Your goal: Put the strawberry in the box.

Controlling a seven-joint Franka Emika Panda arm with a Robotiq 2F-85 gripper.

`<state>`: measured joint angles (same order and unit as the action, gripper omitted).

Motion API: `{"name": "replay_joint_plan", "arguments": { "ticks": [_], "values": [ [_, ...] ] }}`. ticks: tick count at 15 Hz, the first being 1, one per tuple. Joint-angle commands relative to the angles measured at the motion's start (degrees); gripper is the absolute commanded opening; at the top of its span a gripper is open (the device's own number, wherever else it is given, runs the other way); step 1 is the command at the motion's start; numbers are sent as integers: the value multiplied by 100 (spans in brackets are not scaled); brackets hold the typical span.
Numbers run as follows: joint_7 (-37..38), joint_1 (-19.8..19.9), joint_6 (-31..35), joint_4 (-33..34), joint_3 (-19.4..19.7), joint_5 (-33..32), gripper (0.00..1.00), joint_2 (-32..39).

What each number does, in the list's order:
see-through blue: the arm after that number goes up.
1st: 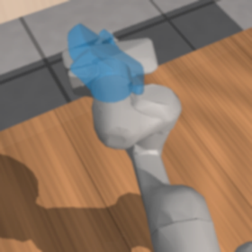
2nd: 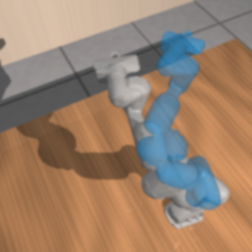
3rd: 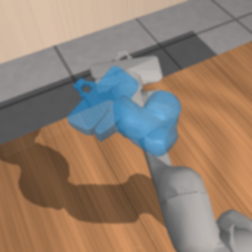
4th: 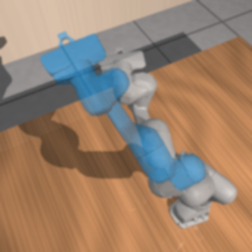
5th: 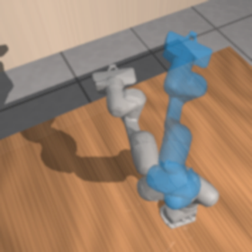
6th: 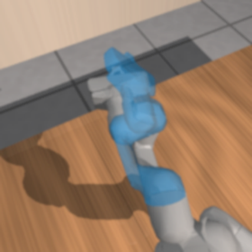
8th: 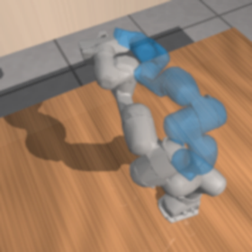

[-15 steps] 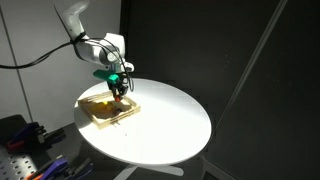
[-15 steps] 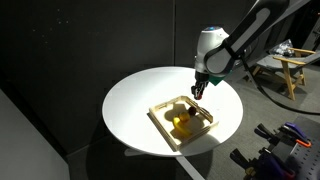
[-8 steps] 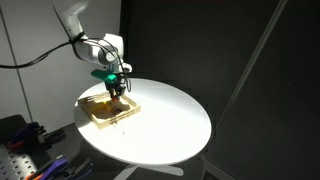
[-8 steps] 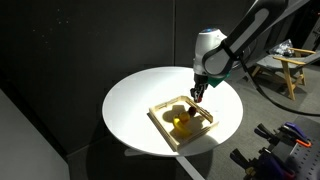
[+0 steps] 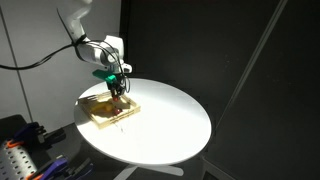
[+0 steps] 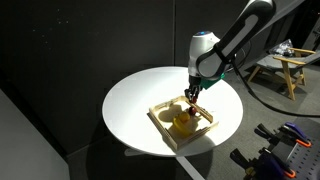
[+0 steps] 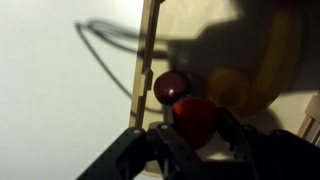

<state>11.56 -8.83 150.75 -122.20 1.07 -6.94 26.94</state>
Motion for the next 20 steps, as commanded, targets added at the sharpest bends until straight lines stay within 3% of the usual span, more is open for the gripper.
{"name": "replay_joint_plan", "arguments": {
  "ticks": [1, 10, 20],
  "values": [
    [330, -169, -118, 460, 176, -88, 23, 295],
    [553, -320, -205, 1193, 366, -49, 23, 865],
    [527, -340, -133, 1358, 434, -69, 23, 1205]
  ]
}}
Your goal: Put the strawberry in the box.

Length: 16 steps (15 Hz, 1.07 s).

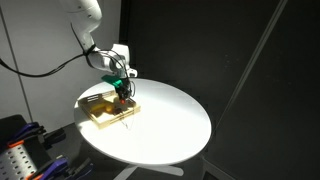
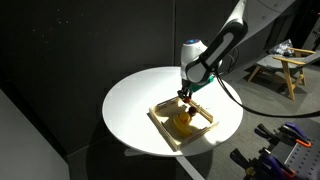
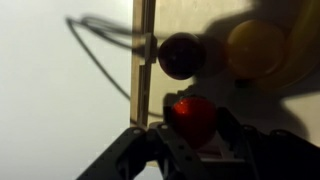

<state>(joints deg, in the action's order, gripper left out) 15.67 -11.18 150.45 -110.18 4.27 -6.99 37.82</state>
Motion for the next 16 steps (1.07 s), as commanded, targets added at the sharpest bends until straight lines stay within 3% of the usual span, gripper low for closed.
{"name": "replay_joint_plan", "arguments": {
  "ticks": [1, 8, 10, 11, 15, 16],
  "values": [
    [120, -113, -104, 155, 126, -67, 23, 140],
    [120, -158, -115, 163, 193, -76, 23, 249],
    [127, -183, -84, 142, 224, -98, 74, 255],
    [127, -194, -78, 136, 238, -103, 74, 259],
    [73, -191, -40, 31, 229, -102, 99, 188],
    [87, -200, -54, 2, 239, -106, 100, 157]
  ]
}}
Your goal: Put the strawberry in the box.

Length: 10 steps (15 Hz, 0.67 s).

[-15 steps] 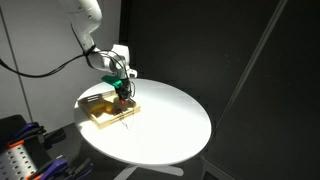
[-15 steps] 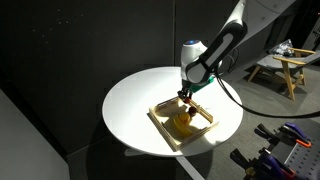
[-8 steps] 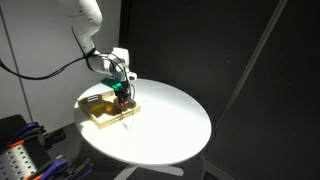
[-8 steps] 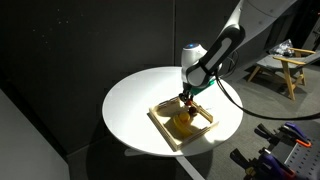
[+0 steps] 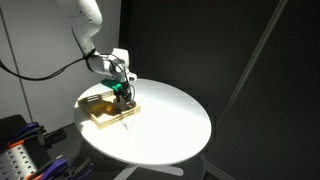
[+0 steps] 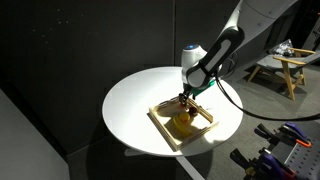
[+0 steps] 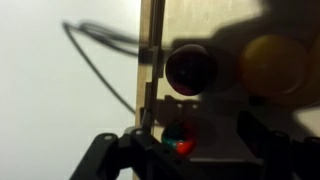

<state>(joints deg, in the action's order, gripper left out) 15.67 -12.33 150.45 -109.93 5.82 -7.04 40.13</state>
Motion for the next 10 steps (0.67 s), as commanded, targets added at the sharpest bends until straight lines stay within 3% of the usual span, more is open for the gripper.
{"name": "replay_joint_plan", "arguments": {
  "ticks": [1, 10],
  "values": [
    [68, -71, -60, -57, 71, -89, 100, -109],
    [-134, 84, 15, -944, 149, -145, 100, -941]
  ]
}}
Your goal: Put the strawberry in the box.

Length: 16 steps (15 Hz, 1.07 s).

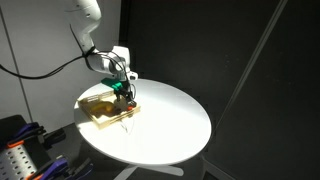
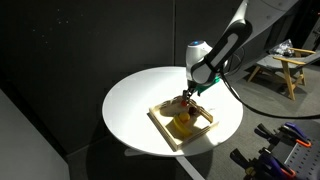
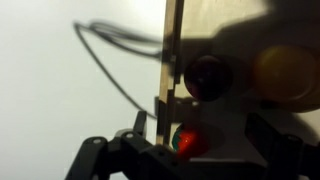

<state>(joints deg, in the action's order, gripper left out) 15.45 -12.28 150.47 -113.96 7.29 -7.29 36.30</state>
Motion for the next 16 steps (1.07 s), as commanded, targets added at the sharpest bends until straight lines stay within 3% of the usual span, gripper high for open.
{"name": "replay_joint_plan", "arguments": {
  "ticks": [1, 16],
  "values": [
    [-158, 114, 18, -672, -11, -122, 100, -694],
    [-1682, 1001, -397, -2449, -382, 31, 100, -2826]
  ]
}}
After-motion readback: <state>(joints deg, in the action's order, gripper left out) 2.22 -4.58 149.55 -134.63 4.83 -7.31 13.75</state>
